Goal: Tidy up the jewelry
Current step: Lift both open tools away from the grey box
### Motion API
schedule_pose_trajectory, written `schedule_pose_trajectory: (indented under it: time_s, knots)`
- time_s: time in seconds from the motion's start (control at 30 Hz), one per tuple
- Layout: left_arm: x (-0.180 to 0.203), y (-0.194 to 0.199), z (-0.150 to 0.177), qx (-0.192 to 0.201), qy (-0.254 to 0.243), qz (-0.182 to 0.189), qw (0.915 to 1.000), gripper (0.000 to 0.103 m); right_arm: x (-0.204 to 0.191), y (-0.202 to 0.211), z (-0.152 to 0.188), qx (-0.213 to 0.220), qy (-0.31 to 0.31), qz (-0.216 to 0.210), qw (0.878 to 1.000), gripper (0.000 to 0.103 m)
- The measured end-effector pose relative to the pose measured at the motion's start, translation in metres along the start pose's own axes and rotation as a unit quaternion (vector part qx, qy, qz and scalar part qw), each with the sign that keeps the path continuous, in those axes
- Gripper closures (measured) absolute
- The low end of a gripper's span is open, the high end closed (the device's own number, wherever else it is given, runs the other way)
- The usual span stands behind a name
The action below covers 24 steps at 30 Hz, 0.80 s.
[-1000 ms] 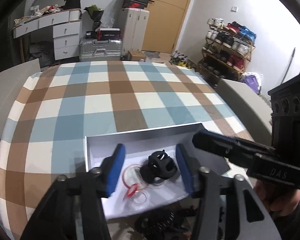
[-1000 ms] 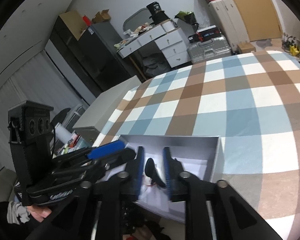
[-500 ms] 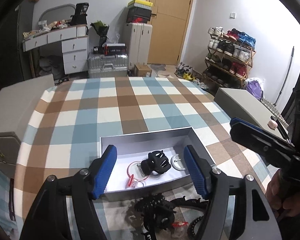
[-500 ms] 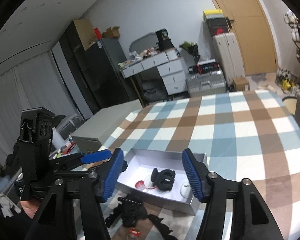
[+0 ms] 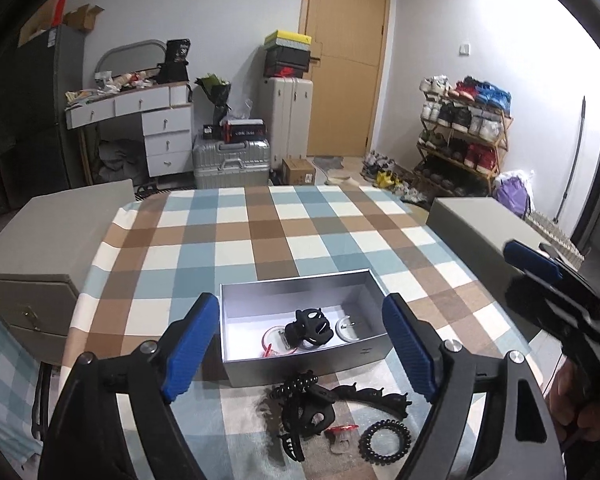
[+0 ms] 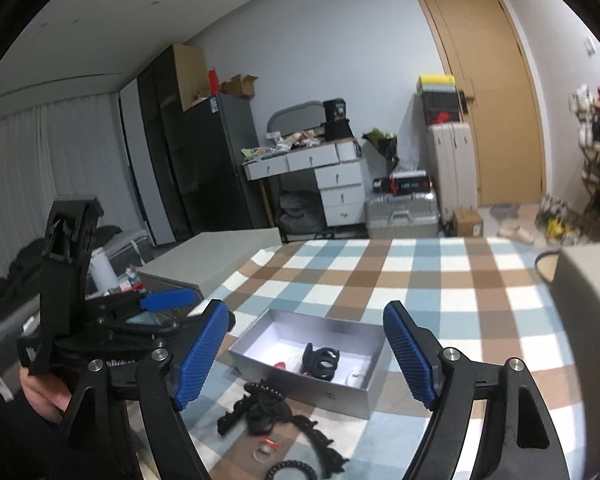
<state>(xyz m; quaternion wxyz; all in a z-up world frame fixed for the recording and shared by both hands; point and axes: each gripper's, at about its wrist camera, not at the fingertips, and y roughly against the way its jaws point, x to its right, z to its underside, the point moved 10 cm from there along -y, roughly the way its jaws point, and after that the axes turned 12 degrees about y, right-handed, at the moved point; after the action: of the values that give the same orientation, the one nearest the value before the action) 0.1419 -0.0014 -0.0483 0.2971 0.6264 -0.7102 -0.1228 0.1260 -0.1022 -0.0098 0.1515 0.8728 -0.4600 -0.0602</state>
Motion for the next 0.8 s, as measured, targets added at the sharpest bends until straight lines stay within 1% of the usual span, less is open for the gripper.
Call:
schedule_pose_trajectory:
  time_s: [0.1,0.2,0.27,0.4,0.53,0.67,0.73,0.77,0.8]
  knots:
    - [-0.001,0.01,0.003,0.015,0.007,-0.002,0.9999,0.019,-0.007,0.014,0.0,0.01,0.013,0.001,1.0,0.016]
    - [-0.002,0.018,0.01,0.016,0.018,0.006,0.9997,0.019,-0.013,0.025,0.005,0.015,0.023,0.006,1.0,0.009]
    - [-0.003,0.02,0.016,0.013,0.024,0.009,0.9996,0.019,-0.019,0.029,0.011,0.014,0.036,0.01,0.999,0.007]
    - [-0.005,0.026,0.025,0.014,0.028,0.002,0.9995,0.018,-0.024,0.035,0.023,0.006,0.014,0.001,1.0,0.006]
    - [-0.012,0.029,0.041,0.004,0.038,-0.002,0.9993,0.018,-0.027,0.036,0.034,-0.001,0.009,0.006,1.0,0.003]
    - [-0.023,0.028,0.06,-0.013,0.052,-0.013,0.9985,0.017,-0.031,0.032,0.051,-0.022,0.014,0.007,1.0,0.002]
    - [-0.029,0.025,0.073,-0.026,0.059,-0.022,0.9976,0.01,-0.033,0.029,0.062,-0.034,0.014,0.007,0.999,0.002]
    - [-0.032,0.024,0.079,-0.033,0.061,-0.024,0.9973,0.004,-0.034,0.025,0.071,-0.045,0.015,0.007,0.999,0.002]
    - [-0.033,0.023,0.084,-0.039,0.061,-0.024,0.9971,0.004,-0.036,0.022,0.078,-0.054,0.016,0.008,0.998,0.002]
